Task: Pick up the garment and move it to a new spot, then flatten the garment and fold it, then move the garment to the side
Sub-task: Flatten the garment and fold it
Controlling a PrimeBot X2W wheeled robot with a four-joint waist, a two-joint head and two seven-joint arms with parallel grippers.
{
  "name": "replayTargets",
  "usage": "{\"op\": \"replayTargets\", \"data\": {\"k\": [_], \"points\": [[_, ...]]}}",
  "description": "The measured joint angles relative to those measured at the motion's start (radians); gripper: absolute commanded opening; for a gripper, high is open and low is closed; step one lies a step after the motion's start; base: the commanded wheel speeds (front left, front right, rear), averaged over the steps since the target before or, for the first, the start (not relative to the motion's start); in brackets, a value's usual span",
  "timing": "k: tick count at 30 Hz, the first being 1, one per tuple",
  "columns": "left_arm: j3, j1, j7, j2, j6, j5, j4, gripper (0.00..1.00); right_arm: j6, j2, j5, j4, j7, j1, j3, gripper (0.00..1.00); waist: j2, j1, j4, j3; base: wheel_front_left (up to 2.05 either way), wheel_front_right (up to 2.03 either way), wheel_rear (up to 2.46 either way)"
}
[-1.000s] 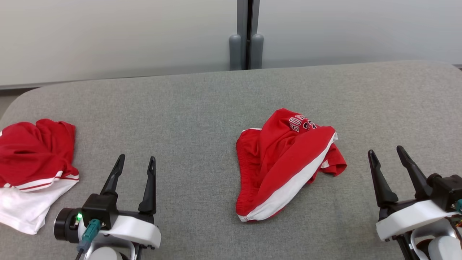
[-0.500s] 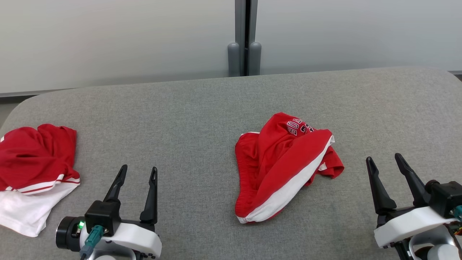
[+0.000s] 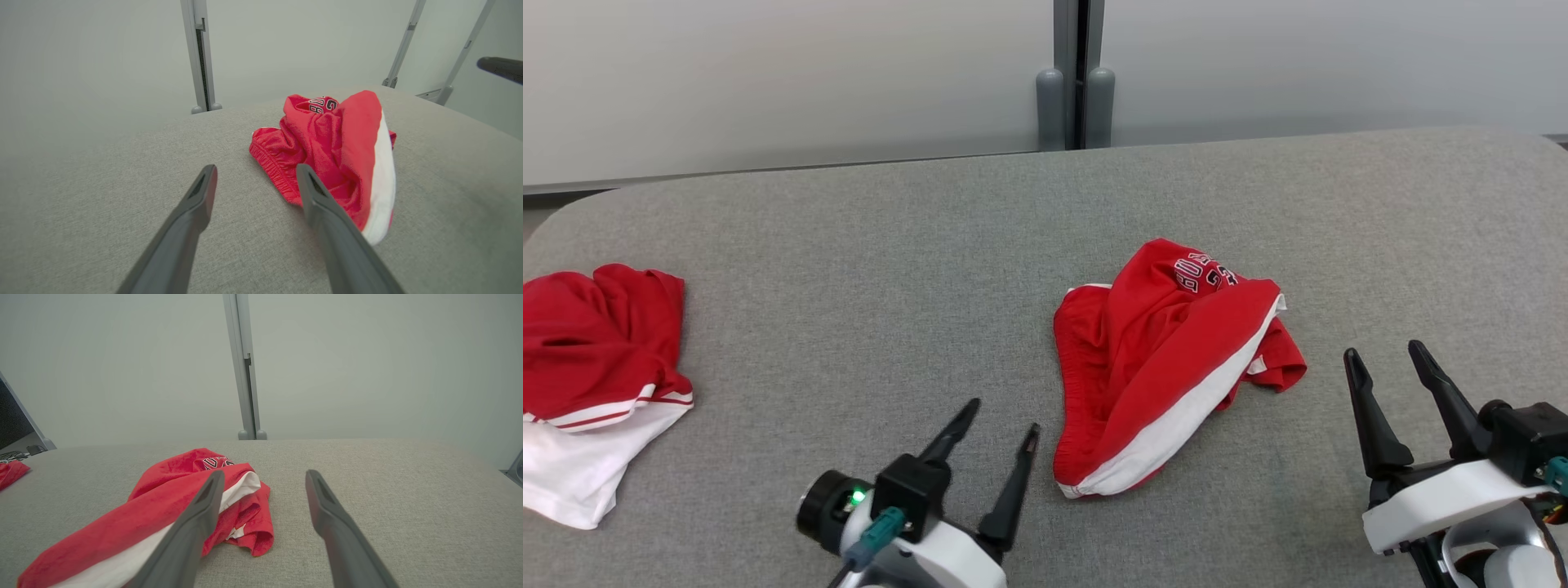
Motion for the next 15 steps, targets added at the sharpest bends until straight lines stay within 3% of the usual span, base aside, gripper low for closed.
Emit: {"op": "replayTargets", "data": {"k": [4,11,12,13,15], "points": [[-0.079,-0.039,0.038,-0.029,-0.045,0.0,0.037,1.0,0.0,0.0,0.008,0.0,0.0,-0.014,0.011,1.0,0.0,0.0,-0.008,0.028,0.0,0.0,0.0],[-0.158,-0.112,0.109,-0.043,-0.087,-0.023,0.139,1.0,0.0,-0.003,0.028,0.009,-0.005,-0.044,0.03,1.0,0.0,0.0,-0.048,0.069,0.0,0.0,0.0],[-0.163,-0.115,0.11,-0.045,-0.089,-0.029,0.146,0.7,0.0,-0.004,0.03,0.012,-0.007,-0.047,0.028,1.0,0.0,0.0,-0.054,0.074,0.0,0.0,0.0],[-0.165,-0.121,0.11,-0.044,-0.09,-0.03,0.153,0.01,0.0,-0.004,0.033,0.013,-0.009,-0.049,0.029,1.0,0.0,0.0,-0.06,0.078,0.0,0.0,0.0],[-0.161,-0.138,0.107,-0.041,-0.088,-0.035,0.163,0.0,0.0,-0.003,0.035,0.018,-0.016,-0.051,0.027,1.0,0.0,0.0,-0.069,0.088,0.0,0.0,0.0]]}}
